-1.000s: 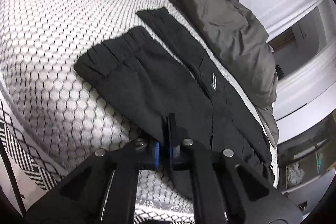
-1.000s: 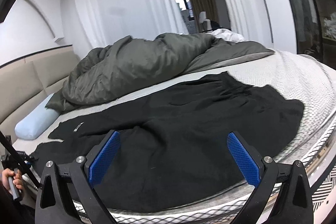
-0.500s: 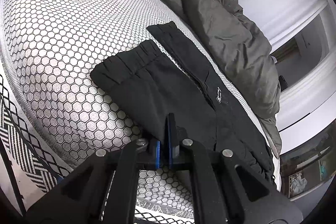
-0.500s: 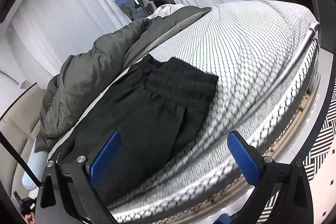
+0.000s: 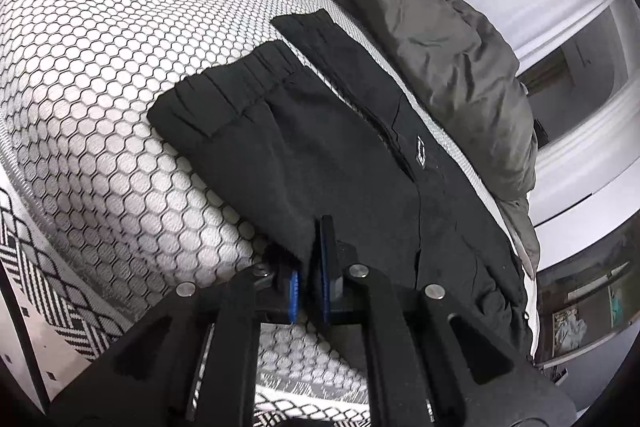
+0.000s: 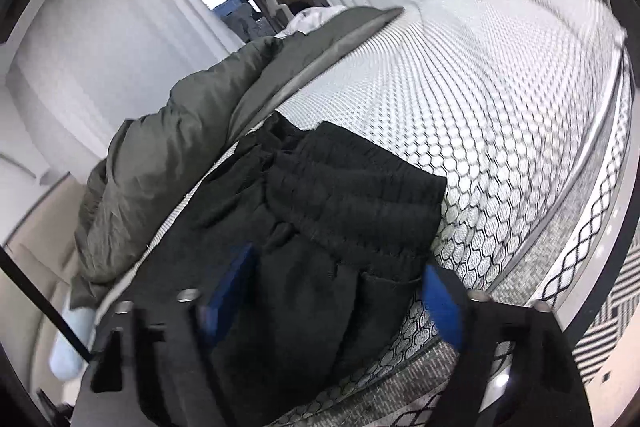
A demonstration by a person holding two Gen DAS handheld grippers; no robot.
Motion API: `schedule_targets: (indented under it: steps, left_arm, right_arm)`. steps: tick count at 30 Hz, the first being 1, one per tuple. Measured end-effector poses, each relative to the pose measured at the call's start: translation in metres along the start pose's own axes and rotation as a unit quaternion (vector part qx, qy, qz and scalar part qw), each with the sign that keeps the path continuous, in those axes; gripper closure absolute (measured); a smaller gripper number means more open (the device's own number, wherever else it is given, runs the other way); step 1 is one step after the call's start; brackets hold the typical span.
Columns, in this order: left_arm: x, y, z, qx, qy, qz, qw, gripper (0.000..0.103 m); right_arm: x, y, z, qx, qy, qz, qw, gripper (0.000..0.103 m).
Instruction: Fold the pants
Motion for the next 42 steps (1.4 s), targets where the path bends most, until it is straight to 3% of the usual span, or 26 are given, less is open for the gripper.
schedule_targets:
  steps: [1, 3, 4, 5, 13, 18, 19, 21, 22, 23, 24, 26, 28, 31, 34, 36, 39, 40, 42]
  left_arm:
    - [-0.002, 0.0, 0.001, -0.007, -0.004, 0.002, 1.0, 0.1]
    - [-0.003, -0.003, -0.001, -0.015, -0.014, 0.009, 0.9998, 0.101]
    - [-0.004, -0.004, -0.003, -0.019, -0.021, 0.015, 0.9995, 0.102]
    - [-0.005, -0.004, -0.005, -0.021, -0.026, 0.018, 0.9993, 0.103]
    - [-0.01, 0.021, -0.023, -0.025, -0.042, -0.01, 0.9987, 0.103]
    - [-0.009, 0.025, -0.028, -0.063, -0.051, 0.0, 0.9967, 0.103]
    - [-0.009, 0.025, -0.031, -0.064, -0.056, 0.001, 0.9964, 0.102]
    - [-0.01, 0.025, -0.043, -0.069, -0.073, 0.002, 0.9949, 0.099]
    - [-0.01, 0.025, -0.049, -0.077, -0.081, 0.006, 0.9937, 0.092]
    - [-0.01, 0.023, -0.056, -0.083, -0.09, 0.01, 0.9924, 0.08]
    - [-0.009, 0.02, -0.062, -0.083, -0.096, 0.012, 0.9918, 0.073]
    - [-0.007, 0.0, -0.072, -0.077, -0.107, 0.036, 0.9907, 0.048]
    - [-0.002, -0.031, -0.074, -0.066, -0.104, 0.085, 0.9887, 0.038]
    - [0.013, -0.085, -0.061, -0.025, -0.076, 0.161, 0.9838, 0.022]
    - [0.034, -0.131, -0.029, -0.013, -0.025, 0.237, 0.971, 0.022]
    - [0.046, -0.149, 0.002, -0.041, 0.001, 0.288, 0.9567, 0.022]
    - [0.058, -0.153, 0.04, -0.09, 0.043, 0.332, 0.9378, 0.049]
    - [0.062, -0.152, 0.052, -0.096, 0.063, 0.334, 0.9354, 0.067]
    - [0.067, -0.148, 0.069, -0.113, 0.083, 0.352, 0.9256, 0.086]
  right_arm:
    - [0.001, 0.003, -0.003, 0.005, 0.001, -0.005, 1.0, 0.047]
    - [0.0, 0.004, -0.008, 0.018, 0.003, -0.014, 1.0, 0.058]
    - [0.0, 0.004, -0.012, 0.018, 0.0, -0.015, 1.0, 0.077]
    - [0.001, 0.004, -0.015, 0.011, 0.008, -0.011, 1.0, 0.088]
    - [0.003, -0.015, -0.051, 0.019, 0.001, -0.038, 0.999, 0.092]
    - [0.025, -0.026, -0.032, 0.069, 0.041, -0.042, 0.996, 0.091]
    - [0.027, -0.025, -0.033, 0.072, 0.041, -0.042, 0.996, 0.084]
    - [0.025, -0.02, -0.047, 0.096, 0.02, -0.048, 0.994, 0.06]
    - [0.02, -0.013, -0.06, 0.093, -0.003, -0.055, 0.994, 0.038]
    - [0.015, -0.004, -0.076, 0.087, -0.03, -0.065, 0.994, 0.024]
    - [0.01, 0.006, -0.089, 0.082, -0.051, -0.078, 0.992, 0.021]
    - [0.006, 0.033, -0.108, 0.055, -0.071, -0.107, 0.99, 0.01]
    - [0.009, 0.067, -0.11, 0.017, -0.063, -0.136, 0.989, 0.0]
    - [0.027, 0.118, -0.095, -0.031, -0.031, -0.182, 0.982, 0.0]
    - [0.055, 0.16, -0.059, -0.057, 0.019, -0.206, 0.977, 0.0]
    - [0.072, 0.177, -0.037, -0.06, 0.046, -0.217, 0.973, 0.0]
    - [0.107, 0.194, -0.01, -0.047, 0.08, -0.256, 0.962, 0.0]
    - [0.116, 0.196, -0.004, -0.043, 0.094, -0.27, 0.957, 0.0]
    - [0.127, 0.199, 0.005, -0.041, 0.105, -0.286, 0.952, 0.0]
Point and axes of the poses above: each gripper's, at about its wrist camera, not at the fingertips, and z roughly the way its jaws point, y to its left, x to its underside, the point moved 7 cm from there along z, roughly the way its jaws point, and after that the axes turned 1 degree about z, right-handed, at the moved point
